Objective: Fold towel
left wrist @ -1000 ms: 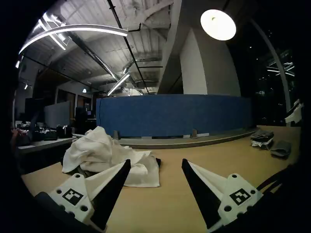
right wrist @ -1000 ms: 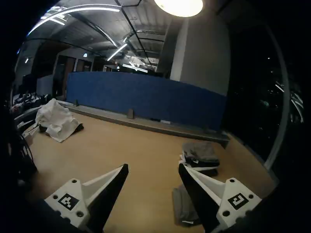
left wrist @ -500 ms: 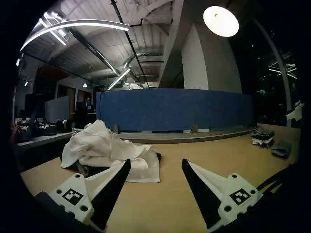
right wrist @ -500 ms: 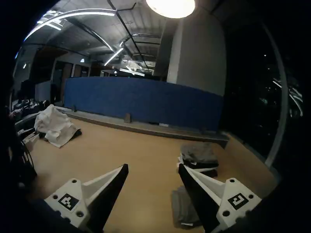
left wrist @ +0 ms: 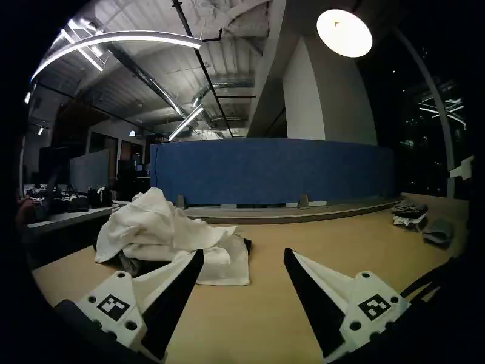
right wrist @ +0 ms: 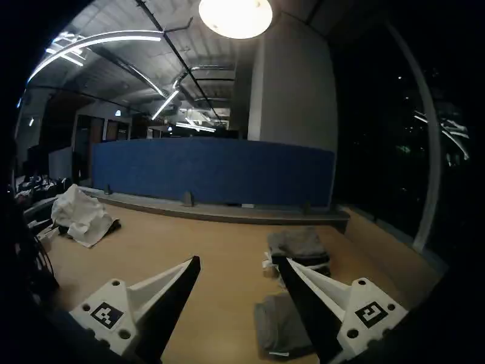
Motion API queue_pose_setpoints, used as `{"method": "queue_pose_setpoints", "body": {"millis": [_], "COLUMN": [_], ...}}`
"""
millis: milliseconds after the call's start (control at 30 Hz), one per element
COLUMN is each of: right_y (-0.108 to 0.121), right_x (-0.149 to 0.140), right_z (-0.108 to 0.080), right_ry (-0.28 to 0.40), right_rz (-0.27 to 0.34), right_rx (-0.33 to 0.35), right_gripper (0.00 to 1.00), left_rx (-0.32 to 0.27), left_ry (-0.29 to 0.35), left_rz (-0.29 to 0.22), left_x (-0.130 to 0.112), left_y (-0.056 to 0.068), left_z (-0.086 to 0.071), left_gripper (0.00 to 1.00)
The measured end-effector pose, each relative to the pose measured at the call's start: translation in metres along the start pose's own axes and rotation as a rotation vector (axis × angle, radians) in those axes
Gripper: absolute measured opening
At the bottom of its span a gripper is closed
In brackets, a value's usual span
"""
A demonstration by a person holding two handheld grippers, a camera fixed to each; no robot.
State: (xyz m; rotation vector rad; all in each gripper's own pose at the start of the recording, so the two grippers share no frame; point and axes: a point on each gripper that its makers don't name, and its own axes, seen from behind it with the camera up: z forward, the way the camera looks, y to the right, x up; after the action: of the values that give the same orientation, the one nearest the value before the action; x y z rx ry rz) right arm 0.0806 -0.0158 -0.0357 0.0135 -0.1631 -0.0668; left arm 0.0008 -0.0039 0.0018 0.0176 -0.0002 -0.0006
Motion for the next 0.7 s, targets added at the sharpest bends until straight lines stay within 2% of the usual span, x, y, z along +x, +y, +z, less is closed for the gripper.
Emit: {"method": "queue_pose_setpoints", "body": {"millis": [400, 600, 700], "right_y": [0.034, 0.045, 0.040], "right_x": [0.003, -0.018, -0.023], "right_z": [0.015, 0.024, 0.026], "right_ry": [0.048, 0.023, 0.035], "right_rz": [0.090, 0.109, 0.110], "right_rx": [-0.014, -0.048, -0.023], "right_gripper": [1.00, 1.00, 1.00], "left_rx": [0.000, 0.000, 0.000], "left_ry": [0.000, 0.000, 0.000], "left_rz": [0.000, 0.000, 0.000], "left_x": [0.000, 0.000, 0.000], "left_y": [-0.001, -0.001, -0.001], "left_z": [0.000, -0.001, -0.001], "left_gripper": [0.98, 0.98, 0.98]}}
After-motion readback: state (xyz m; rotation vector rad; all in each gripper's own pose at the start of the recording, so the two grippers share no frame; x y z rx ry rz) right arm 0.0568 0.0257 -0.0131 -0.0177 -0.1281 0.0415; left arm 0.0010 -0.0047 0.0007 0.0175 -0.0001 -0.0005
